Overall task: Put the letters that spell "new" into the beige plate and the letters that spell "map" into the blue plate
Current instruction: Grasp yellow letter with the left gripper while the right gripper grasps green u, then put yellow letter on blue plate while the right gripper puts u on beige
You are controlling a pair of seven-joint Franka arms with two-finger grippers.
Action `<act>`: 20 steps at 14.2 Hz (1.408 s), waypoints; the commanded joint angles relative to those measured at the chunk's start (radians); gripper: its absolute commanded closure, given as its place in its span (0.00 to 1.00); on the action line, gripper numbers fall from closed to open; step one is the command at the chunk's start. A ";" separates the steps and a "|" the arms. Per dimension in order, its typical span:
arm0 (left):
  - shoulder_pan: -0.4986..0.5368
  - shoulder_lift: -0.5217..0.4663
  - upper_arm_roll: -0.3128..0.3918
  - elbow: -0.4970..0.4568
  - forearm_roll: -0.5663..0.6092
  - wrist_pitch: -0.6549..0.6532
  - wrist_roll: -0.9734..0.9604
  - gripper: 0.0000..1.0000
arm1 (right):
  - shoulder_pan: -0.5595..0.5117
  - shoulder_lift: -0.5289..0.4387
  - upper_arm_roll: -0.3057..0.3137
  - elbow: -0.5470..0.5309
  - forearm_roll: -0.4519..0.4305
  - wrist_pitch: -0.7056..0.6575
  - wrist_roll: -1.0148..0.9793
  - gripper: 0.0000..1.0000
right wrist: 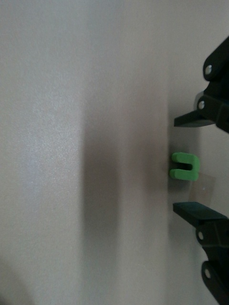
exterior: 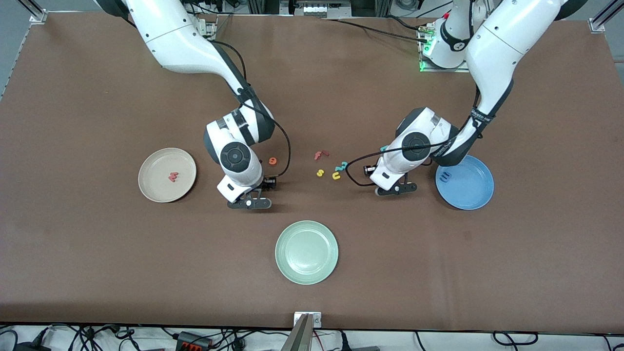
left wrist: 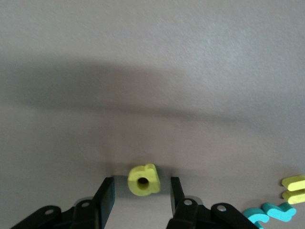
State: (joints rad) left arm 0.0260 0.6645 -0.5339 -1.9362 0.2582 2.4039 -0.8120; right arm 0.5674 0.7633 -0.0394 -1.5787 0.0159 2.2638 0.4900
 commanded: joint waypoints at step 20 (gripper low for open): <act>0.199 -0.226 0.031 0.017 0.130 -0.397 0.404 0.84 | -0.026 -0.024 -0.022 0.005 0.006 -0.058 0.064 0.86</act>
State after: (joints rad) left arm 0.1927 0.4574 -0.5012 -1.8963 0.3619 2.0448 -0.4373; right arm 0.5633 0.7667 -0.0551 -1.5759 0.0170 2.2450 0.5533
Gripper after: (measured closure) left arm 0.718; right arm 0.736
